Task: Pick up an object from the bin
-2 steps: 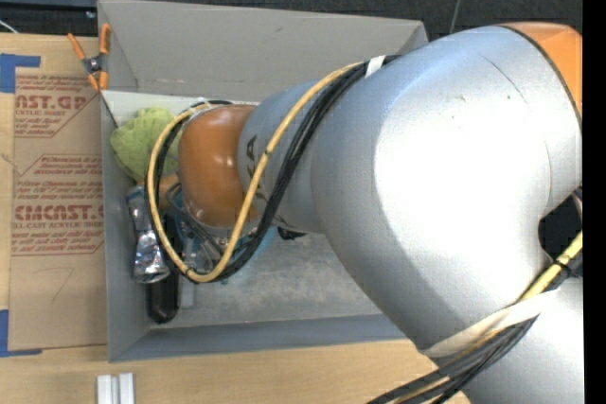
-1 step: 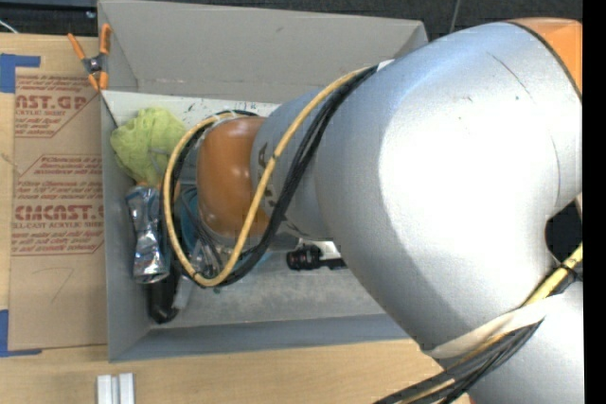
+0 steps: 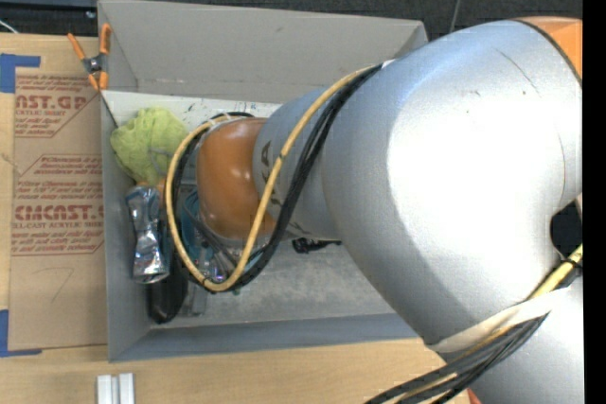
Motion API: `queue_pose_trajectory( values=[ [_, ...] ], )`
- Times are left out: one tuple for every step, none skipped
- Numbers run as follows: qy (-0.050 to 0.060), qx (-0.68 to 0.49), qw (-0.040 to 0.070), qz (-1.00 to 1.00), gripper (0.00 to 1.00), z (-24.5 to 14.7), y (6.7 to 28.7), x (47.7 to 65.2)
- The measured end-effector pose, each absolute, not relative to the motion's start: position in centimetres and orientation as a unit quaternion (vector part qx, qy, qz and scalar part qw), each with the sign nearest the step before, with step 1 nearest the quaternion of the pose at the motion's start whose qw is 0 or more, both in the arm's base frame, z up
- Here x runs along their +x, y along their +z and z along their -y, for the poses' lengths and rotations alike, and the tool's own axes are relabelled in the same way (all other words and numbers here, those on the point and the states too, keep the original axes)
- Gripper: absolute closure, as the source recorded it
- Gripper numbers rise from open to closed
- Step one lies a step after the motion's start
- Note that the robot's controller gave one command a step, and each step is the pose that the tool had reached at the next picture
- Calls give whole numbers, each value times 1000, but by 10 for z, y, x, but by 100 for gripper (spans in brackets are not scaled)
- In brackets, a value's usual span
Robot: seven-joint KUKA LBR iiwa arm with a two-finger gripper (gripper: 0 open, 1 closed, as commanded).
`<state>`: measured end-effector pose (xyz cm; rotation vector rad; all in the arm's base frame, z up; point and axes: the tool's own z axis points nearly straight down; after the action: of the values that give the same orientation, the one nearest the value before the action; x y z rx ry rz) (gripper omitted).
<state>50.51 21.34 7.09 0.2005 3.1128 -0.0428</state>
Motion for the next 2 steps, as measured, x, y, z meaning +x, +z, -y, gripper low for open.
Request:
queue_pose_trajectory(
  values=[
    [-16, 318, 0, -948, 0, -230, 97, 502],
    [-17, 308, 3, -951, 0, -231, 92, 499]
  ],
)
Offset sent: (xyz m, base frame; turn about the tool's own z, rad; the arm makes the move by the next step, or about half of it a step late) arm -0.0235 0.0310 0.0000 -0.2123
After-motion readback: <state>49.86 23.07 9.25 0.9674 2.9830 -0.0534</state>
